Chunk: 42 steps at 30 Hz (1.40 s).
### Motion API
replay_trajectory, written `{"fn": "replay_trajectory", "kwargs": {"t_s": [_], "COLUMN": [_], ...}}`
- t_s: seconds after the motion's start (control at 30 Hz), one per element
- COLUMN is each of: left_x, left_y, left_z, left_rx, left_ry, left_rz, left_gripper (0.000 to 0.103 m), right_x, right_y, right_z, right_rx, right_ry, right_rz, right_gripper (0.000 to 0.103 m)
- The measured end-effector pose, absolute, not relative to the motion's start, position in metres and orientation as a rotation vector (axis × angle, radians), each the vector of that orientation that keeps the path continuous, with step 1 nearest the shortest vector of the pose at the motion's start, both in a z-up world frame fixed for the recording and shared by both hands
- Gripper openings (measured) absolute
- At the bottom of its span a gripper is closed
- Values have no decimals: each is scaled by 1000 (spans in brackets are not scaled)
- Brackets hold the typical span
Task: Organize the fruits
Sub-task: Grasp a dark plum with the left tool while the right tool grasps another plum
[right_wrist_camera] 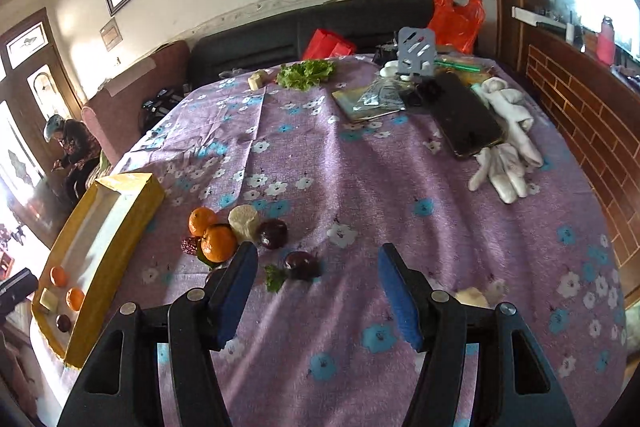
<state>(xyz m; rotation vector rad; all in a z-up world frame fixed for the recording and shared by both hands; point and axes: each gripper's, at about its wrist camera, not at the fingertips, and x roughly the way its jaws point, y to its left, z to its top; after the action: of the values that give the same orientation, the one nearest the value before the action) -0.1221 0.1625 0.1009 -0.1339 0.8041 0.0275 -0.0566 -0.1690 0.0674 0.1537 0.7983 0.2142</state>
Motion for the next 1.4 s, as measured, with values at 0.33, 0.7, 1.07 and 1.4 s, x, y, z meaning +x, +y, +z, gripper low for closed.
{"fn": "replay_trajectory", "kwargs": {"t_s": [0.33, 0.7, 1.07, 1.4], "left_x": [-110, -74, -26, -9], "left_y": [134, 69, 15, -9], "left_z": [94, 62, 32, 11], "left_rx": [-110, -17, 74, 148], "left_ry": [826, 891, 914, 947], "left_rz": [-54, -193, -321, -307], "left_gripper": [89, 70, 69, 27], "right_x": [-11, -8, -7, -7], "right_y": [-149, -147, -160, -166], "right_z": [18, 2, 3, 7], "right_rx": [112, 83, 161, 188], "right_ry": [895, 929, 936, 916], "right_rz": [241, 260, 276, 278], "right_gripper": [58, 55, 32, 32]}}
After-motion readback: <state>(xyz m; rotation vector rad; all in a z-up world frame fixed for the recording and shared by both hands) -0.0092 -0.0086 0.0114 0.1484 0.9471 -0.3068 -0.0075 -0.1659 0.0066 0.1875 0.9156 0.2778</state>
